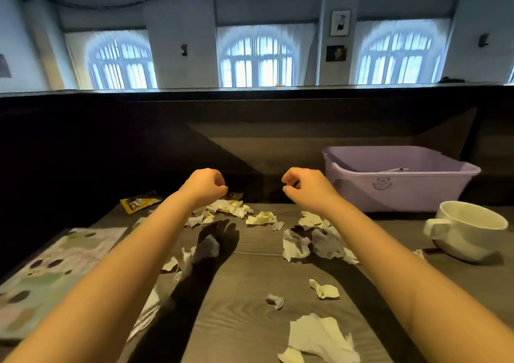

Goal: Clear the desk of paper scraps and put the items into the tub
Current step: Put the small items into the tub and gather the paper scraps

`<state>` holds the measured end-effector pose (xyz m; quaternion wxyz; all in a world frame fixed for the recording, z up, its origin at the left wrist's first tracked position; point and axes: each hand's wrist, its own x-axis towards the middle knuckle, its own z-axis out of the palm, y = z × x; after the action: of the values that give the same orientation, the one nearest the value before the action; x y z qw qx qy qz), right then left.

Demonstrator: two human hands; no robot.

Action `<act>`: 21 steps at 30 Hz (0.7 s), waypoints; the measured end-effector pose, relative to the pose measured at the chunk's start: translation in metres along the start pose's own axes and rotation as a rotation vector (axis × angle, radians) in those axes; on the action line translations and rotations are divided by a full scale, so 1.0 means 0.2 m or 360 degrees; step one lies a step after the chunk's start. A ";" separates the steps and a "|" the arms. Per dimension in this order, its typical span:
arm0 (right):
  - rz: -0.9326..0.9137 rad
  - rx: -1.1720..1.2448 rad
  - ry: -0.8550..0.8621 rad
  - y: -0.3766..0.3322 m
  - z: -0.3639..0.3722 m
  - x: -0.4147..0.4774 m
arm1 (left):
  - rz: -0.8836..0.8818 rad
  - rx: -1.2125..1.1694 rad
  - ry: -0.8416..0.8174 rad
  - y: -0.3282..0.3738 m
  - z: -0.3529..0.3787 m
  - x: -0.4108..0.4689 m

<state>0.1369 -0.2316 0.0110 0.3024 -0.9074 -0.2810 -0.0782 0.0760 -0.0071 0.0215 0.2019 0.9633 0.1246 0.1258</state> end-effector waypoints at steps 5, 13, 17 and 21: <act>-0.0085 -0.0234 -0.0183 -0.19 0.21 0.12 | -0.0211 0.0158 0.0025 -0.36 -0.10 -0.04; 0.0163 -0.0250 -0.0304 -0.23 0.53 0.40 | -0.0194 0.0203 -0.0074 -0.66 -0.04 0.06; 0.0188 -0.0165 -0.0563 -0.21 0.66 0.50 | -0.0091 0.0214 -0.0289 -0.72 0.05 0.13; 0.0053 -0.0064 -0.0737 -0.26 0.73 0.50 | 0.0005 0.0277 -0.0379 -0.77 0.09 0.17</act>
<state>0.1862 -0.0652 -0.0491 0.2130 -0.9115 -0.3262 0.1317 0.0839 0.1322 -0.0534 0.1307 0.9855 0.1087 -0.0005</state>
